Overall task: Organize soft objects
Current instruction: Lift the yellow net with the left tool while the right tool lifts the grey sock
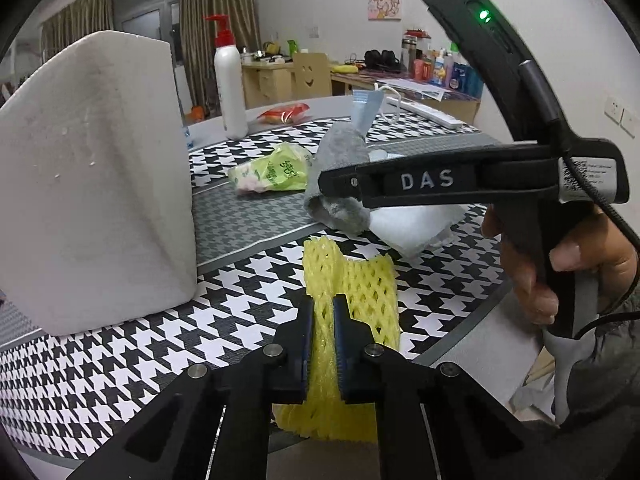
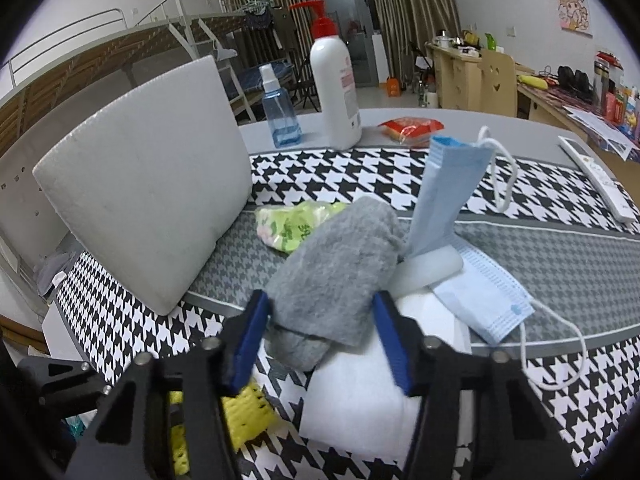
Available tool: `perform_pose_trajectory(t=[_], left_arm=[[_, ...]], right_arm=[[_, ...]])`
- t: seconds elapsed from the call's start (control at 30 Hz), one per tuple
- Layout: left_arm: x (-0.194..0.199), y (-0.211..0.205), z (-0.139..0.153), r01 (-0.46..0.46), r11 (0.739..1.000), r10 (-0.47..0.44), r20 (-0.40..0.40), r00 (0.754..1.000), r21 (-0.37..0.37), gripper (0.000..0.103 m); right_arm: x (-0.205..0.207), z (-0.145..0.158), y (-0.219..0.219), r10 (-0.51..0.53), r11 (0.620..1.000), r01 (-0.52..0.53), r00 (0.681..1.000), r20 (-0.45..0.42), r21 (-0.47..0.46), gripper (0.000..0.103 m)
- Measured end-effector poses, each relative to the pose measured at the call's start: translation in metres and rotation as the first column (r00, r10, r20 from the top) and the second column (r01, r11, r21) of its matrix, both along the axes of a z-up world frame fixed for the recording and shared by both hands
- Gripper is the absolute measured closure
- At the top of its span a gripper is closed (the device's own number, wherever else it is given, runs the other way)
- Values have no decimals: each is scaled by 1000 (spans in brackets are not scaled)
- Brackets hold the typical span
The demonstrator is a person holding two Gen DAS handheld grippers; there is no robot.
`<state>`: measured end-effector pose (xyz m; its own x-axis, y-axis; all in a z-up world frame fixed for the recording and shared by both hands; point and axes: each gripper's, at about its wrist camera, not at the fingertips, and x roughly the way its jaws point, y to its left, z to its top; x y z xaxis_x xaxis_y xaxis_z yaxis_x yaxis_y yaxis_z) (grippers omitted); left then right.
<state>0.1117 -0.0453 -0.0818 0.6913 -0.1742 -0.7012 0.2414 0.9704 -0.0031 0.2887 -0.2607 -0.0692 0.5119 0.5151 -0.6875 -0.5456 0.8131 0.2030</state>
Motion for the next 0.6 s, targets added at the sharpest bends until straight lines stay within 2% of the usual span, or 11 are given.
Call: perform_pose_trajectory(t=[0.17,0.33,0.43,0.6], left_arm=[[-2,8,4,-21,1000,21,14,1000,-9,93],[-2,14,7,-36,999,37,21,999,-10,93],[-3,16,9,-45,999,46,27,999,-18,93],[-4,22,12,-63,998,64,37,997,-21,93]], right_arm=[[0,-2,1,2,1000,-2,1000,-8,-12,63],[0,-3,1,5,1000,-5,1000,-13,-17,83],[-2,1,-2,4,1000,-4,1000,-7,0,88],[-11,15,-9,4,999,-5,999,32,41,88]])
